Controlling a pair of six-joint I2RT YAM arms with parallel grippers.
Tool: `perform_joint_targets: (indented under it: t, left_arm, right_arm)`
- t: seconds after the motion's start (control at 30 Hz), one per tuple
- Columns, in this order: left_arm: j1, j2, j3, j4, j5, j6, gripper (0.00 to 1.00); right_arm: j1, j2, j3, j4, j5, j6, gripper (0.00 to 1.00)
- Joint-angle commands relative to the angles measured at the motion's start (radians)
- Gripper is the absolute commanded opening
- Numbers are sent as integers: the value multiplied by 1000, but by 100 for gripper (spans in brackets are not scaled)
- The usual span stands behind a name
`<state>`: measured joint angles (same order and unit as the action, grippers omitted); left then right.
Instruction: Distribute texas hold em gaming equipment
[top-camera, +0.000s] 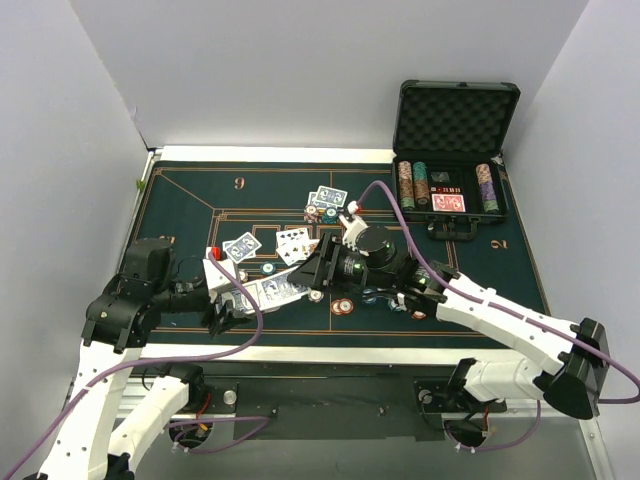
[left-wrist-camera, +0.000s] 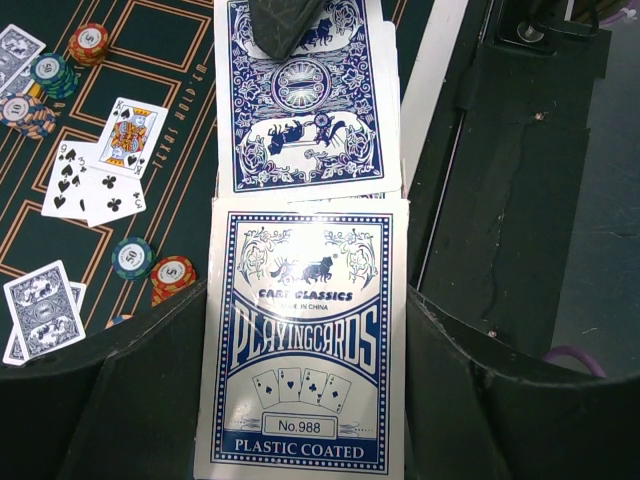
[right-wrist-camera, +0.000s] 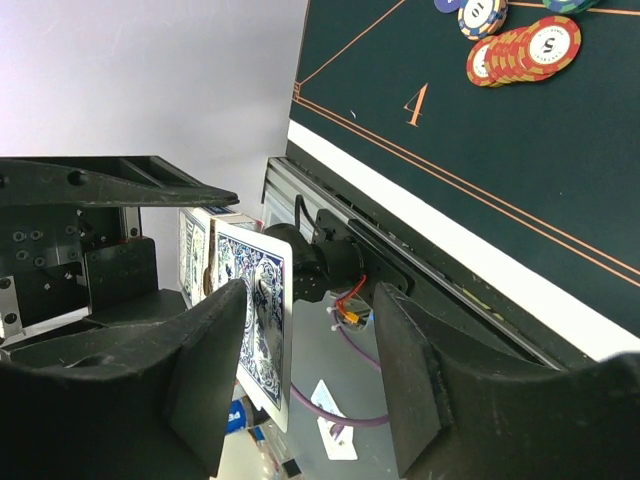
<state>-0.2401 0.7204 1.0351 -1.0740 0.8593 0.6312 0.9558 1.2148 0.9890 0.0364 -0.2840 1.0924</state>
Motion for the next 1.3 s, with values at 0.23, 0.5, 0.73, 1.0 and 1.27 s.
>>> perform_joint_targets:
  t: [0.23,0.5,0.73,1.0,1.27]
  left_arm:
    - [5,-6,28,52,20,-10,29]
    - [5,-6,31,52,18,-10,29]
    - [4,-4,33,54,18,-10,29]
    - [5,-6,34,55,17,-11,29]
    - [5,-7,34,54,15,-11,29]
  right_arm:
    - [-19,-63,-15,-6,11,4,28]
    - [-29,-93,-21,-33,29,-11,21]
    - [-69,-146,-23,-95,29,-16,13]
    - [-91,-175,-41,-96,19,17,0]
    - [-144,-233,-82,-46,-21,75,0]
